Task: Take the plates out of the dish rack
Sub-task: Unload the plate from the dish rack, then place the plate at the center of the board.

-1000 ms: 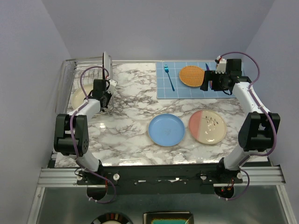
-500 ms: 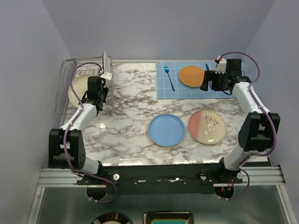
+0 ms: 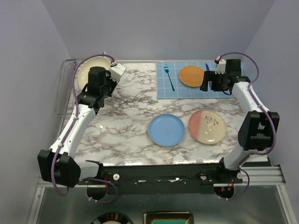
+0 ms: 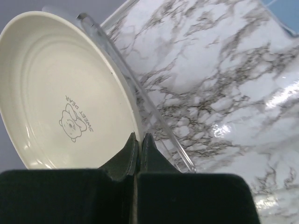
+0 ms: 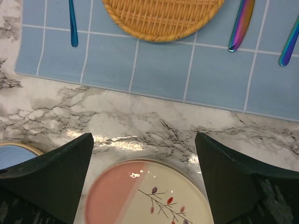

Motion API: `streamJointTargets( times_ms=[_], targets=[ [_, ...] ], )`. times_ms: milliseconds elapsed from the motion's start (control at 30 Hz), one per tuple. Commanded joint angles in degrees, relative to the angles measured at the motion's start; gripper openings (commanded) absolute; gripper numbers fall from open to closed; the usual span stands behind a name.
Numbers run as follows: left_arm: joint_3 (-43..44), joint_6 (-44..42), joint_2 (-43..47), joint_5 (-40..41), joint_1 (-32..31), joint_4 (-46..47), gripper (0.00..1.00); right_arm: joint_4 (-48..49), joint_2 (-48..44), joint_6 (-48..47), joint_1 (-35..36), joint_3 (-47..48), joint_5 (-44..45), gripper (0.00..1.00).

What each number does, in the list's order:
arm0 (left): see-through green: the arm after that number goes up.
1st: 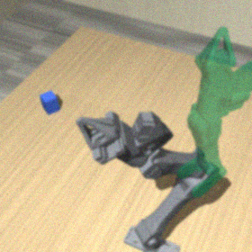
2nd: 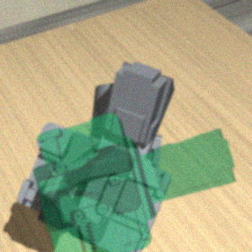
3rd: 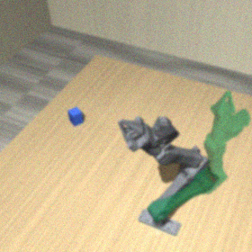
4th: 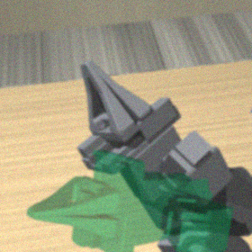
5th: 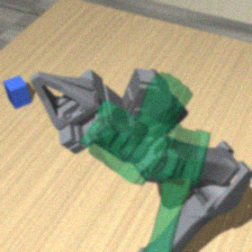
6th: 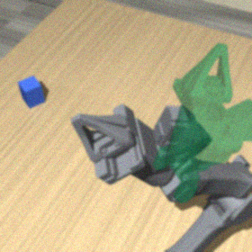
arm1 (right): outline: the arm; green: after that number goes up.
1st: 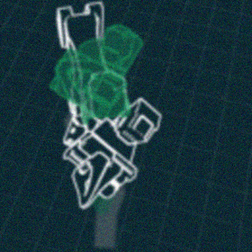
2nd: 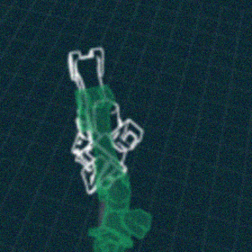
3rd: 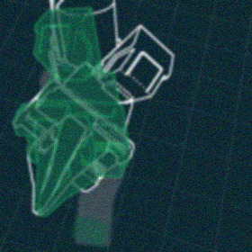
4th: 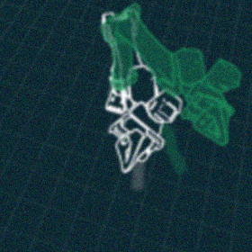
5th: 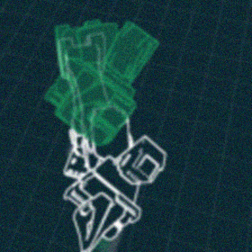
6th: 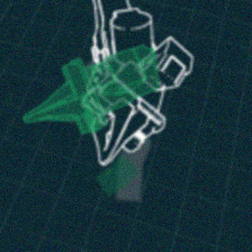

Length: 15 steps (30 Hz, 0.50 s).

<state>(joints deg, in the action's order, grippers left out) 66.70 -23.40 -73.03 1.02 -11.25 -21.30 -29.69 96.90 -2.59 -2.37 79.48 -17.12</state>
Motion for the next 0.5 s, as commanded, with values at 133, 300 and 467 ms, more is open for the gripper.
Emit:
streamJointTargets(
  times_ms=[133, 300, 467],
  targets=[
    [5.2, -4.21, 6.67, 4.25, -18.09, -15.35, 0.0, -0.1, 0.3, -0.48, -0.44, -0.56, 1.3, 0.98],
    [2.66, -3.94, 6.24, 8.12, -27.68, -17.46, 0.0, 0.51, -1.19, 0.39, -0.44, -0.38, 4.46, 0.98],
    [-2.0, -3.85, 1.68, 10.67, -38.05, -15.71, 0.0, 0.6, -2.51, 0.48, -0.88, 0.5, 9.91, 0.98]
  ],
)
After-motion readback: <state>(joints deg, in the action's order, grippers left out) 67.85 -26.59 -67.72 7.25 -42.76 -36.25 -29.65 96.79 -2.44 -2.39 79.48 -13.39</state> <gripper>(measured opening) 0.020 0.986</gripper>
